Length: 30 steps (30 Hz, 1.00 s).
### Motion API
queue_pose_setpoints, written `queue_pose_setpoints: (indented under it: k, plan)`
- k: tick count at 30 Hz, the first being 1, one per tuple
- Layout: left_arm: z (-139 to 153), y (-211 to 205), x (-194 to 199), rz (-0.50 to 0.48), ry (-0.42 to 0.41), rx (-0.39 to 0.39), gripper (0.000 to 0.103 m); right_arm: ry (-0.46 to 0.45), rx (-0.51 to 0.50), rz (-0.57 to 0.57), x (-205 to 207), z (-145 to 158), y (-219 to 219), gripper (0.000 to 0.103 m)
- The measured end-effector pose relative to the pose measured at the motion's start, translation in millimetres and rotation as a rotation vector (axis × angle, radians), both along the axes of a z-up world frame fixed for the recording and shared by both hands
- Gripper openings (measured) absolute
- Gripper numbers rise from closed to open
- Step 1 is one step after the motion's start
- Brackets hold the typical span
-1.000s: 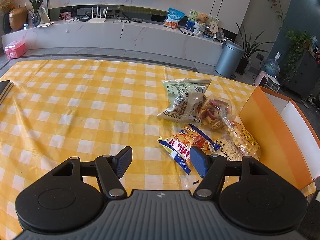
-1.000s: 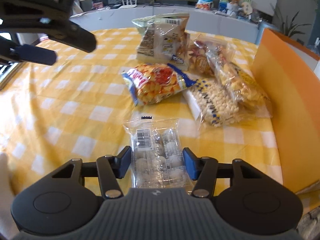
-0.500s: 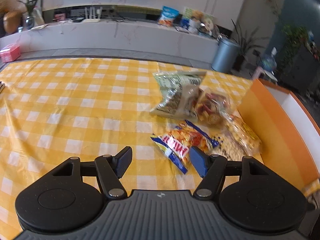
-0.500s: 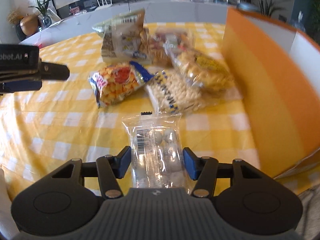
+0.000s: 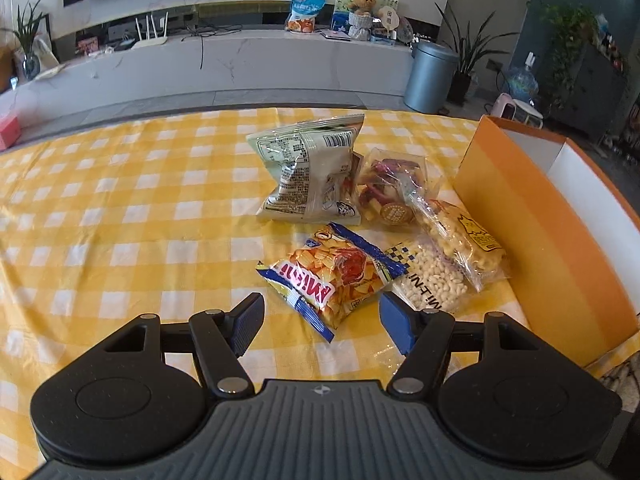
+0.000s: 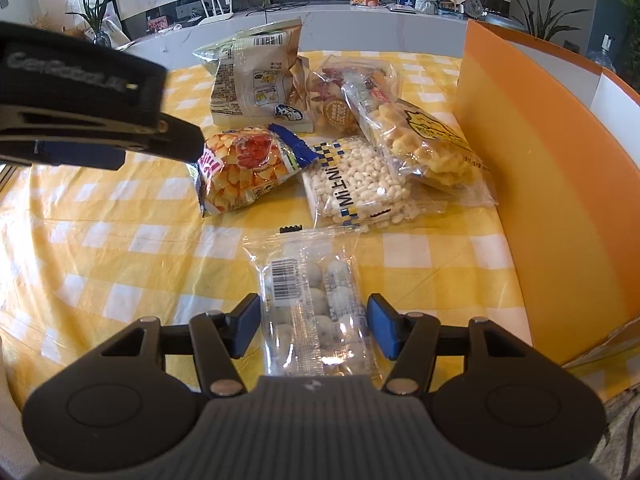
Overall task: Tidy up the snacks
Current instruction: 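Grasp the red-and-blue chip bag with the left gripper while the right holds the candy bag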
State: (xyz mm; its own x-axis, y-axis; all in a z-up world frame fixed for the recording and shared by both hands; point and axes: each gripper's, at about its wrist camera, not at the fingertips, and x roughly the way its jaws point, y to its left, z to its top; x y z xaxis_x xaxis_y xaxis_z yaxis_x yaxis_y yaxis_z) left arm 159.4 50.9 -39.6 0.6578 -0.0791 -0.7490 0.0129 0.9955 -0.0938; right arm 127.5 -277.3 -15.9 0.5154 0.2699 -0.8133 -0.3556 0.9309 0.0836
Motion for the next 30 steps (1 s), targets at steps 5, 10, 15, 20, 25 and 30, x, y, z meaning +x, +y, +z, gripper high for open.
queue_pose_setpoints:
  k: [5, 10, 15, 20, 25, 30]
  plan:
    - [0, -14, 12, -0.087, 0.024, 0.004, 0.078, 0.002, 0.019, -0.005, 0, 0, -3, 0.058]
    - [-5, -22, 26, -0.182, 0.029, -0.03, 0.082, 0.012, 0.043, -0.013, 1, 1, -7, 0.058]
    - [-20, -24, 37, -0.223, 0.054, 0.026, 0.088, 0.02, 0.061, -0.019, 1, 2, -8, 0.058]
    - [-45, -32, 46, -0.245, 0.104, 0.112, 0.089, 0.021, 0.062, -0.022, 1, 1, -8, 0.058]
    - [-55, -42, 53, -0.222, 0.048, 0.227, 0.091, 0.021, 0.065, -0.022, 2, 1, -8, 0.058]
    - [-60, -43, 67, -0.203, 0.04, 0.277, 0.096, 0.017, 0.056, -0.017, 2, 1, -7, 0.059]
